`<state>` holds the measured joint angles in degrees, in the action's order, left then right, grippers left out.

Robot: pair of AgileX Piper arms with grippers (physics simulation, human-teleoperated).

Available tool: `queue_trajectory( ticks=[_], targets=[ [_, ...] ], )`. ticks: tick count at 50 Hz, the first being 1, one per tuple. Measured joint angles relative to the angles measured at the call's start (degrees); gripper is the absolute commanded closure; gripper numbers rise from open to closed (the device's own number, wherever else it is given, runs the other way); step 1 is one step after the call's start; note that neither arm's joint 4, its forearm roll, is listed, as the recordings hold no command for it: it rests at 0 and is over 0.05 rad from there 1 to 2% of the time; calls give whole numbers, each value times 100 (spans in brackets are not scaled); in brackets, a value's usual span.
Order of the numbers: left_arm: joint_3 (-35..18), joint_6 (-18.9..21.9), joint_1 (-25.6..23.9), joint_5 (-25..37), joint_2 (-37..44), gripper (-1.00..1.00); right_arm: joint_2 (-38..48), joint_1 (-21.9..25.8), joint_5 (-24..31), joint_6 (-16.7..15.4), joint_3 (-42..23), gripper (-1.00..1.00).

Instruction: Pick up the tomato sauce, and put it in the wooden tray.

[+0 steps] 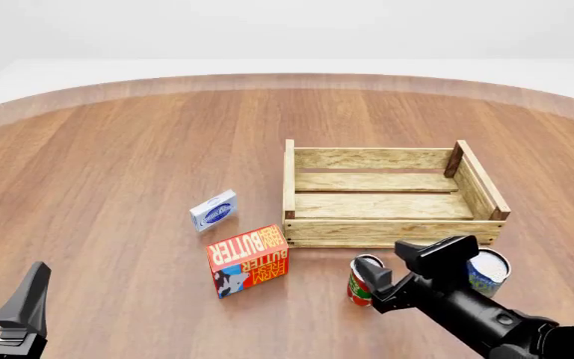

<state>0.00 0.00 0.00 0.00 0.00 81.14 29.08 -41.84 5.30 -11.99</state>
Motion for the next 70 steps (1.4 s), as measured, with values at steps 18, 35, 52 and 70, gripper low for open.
queue_trajectory(
  ticks=[18, 35, 52, 70],
  targets=[
    [0, 0, 0, 0, 0, -100, 377, 38, -208, 16, -42, -100],
    [0, 0, 0, 0, 0, -100, 770, 115, -400, 33, -85, -100],
    [0, 0, 0, 0, 0, -100, 1047, 116, -532, 49, -117, -100],
    [0, 0, 0, 0, 0, -100, 1352, 81, -671, 27, -178, -100]
  ],
)
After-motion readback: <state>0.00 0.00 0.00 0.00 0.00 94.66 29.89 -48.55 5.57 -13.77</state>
